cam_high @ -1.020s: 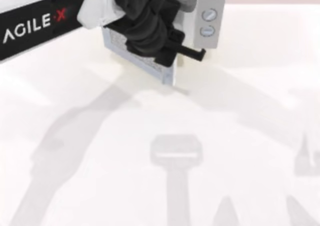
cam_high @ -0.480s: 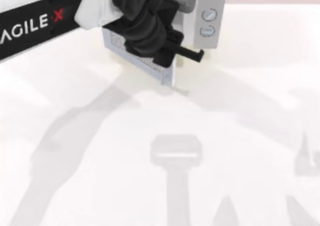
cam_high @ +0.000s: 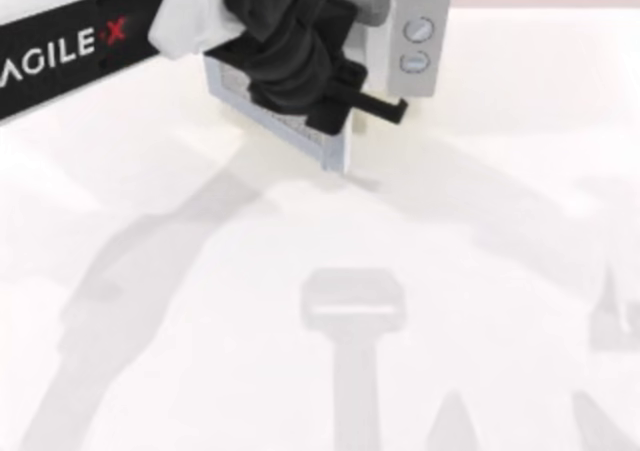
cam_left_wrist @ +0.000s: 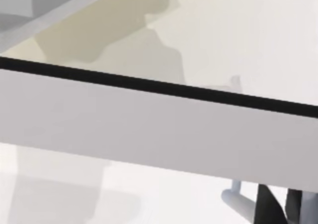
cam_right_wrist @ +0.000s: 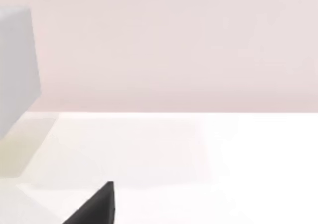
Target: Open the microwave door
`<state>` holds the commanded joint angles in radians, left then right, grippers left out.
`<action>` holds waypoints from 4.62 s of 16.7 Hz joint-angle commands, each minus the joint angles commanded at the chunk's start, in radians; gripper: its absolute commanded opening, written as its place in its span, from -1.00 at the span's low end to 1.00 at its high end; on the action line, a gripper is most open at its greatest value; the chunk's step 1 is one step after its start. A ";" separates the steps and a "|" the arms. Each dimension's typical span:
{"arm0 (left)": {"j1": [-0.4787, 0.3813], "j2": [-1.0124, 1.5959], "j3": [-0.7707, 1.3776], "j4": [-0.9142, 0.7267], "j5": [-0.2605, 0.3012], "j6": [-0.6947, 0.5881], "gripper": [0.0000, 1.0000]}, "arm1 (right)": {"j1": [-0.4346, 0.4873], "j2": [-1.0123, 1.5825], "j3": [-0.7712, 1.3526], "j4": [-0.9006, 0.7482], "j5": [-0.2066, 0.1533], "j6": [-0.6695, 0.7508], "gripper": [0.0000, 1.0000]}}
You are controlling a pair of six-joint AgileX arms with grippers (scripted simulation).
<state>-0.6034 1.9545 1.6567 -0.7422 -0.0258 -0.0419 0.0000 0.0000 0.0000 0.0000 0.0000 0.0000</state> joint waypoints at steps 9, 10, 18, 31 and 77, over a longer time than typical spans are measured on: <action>0.000 0.000 0.000 0.000 0.000 0.000 -1.00 | 0.000 0.000 0.000 0.000 0.000 0.000 1.00; -0.006 0.003 -0.003 0.000 0.007 -0.004 -1.00 | 0.000 0.000 0.000 0.000 0.000 0.000 1.00; 0.041 -0.072 -0.097 0.024 0.078 0.134 -1.00 | 0.000 0.000 0.000 0.000 0.000 0.000 1.00; 0.043 -0.074 -0.101 0.024 0.081 0.139 -1.00 | 0.000 0.000 0.000 0.000 0.000 0.000 1.00; 0.097 -0.135 -0.177 0.023 0.170 0.295 -1.00 | 0.000 0.000 0.000 0.000 0.000 0.000 1.00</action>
<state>-0.5062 1.8193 1.4799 -0.7188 0.1441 0.2528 0.0000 0.0000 0.0000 0.0000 0.0000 0.0000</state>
